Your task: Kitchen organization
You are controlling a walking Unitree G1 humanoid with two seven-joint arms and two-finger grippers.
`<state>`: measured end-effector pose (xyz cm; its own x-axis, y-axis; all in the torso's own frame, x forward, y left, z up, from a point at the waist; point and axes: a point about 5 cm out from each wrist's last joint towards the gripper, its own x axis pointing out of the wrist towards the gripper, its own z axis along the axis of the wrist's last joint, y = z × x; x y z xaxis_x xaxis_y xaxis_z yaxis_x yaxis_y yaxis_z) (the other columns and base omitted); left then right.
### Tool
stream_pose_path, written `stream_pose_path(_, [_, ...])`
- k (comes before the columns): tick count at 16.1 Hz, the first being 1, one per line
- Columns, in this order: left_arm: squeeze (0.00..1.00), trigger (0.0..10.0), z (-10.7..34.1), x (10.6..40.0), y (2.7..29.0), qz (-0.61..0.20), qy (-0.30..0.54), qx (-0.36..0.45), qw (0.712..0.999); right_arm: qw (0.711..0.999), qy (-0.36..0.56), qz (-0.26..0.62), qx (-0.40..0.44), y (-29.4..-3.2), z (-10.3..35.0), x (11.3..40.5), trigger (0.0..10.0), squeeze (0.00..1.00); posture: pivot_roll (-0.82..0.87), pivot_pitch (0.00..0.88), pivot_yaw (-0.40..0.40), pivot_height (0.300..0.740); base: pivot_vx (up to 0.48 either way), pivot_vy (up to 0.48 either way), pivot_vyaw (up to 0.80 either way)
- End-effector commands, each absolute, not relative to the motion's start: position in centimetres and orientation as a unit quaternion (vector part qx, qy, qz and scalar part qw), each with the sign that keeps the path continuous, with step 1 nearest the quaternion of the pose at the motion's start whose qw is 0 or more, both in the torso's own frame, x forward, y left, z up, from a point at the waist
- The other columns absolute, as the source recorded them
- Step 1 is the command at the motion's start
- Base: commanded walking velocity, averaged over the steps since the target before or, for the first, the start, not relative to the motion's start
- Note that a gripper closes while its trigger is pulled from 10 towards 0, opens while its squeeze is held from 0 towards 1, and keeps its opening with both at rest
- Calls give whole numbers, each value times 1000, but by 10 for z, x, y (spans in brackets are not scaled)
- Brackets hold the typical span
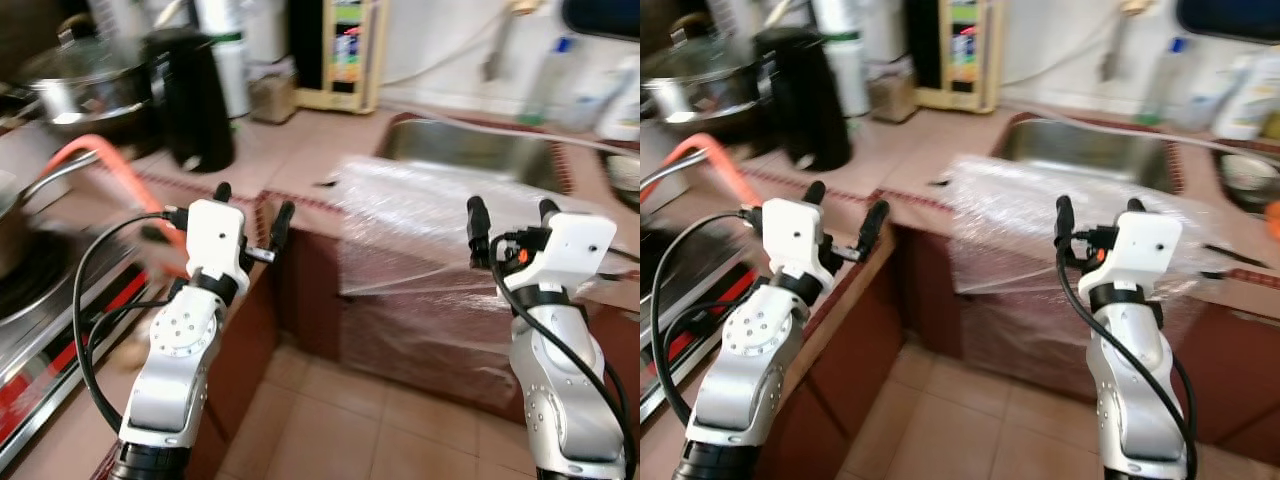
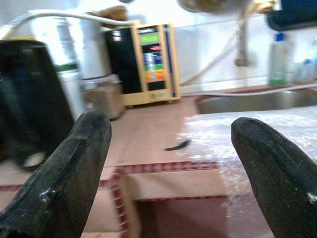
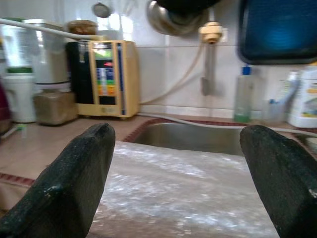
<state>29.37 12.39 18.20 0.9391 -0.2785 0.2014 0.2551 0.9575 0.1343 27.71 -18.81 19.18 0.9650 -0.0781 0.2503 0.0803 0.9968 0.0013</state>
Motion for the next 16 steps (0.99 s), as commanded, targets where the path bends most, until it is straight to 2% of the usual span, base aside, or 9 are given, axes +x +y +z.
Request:
stream_pose_path(1, [0,10000,182,295,121,-144,-110,55,982,991,-124,-43,-7,-190,192,278,10000,0,6,32,16,740,0,-480,-650])
stream_pose_path(11, [0,10000,170,294,121,-156,-90,55,982,993,-109,-39,-11,-189,181,277,10000,0,5,31,17,740,0,-480,-749])
stream_pose_path(16, [0,10000,160,294,122,-160,-73,56,983,993,-105,-44,-11,-189,177,275,10000,0,-3,35,27,740,0,-289,-763])
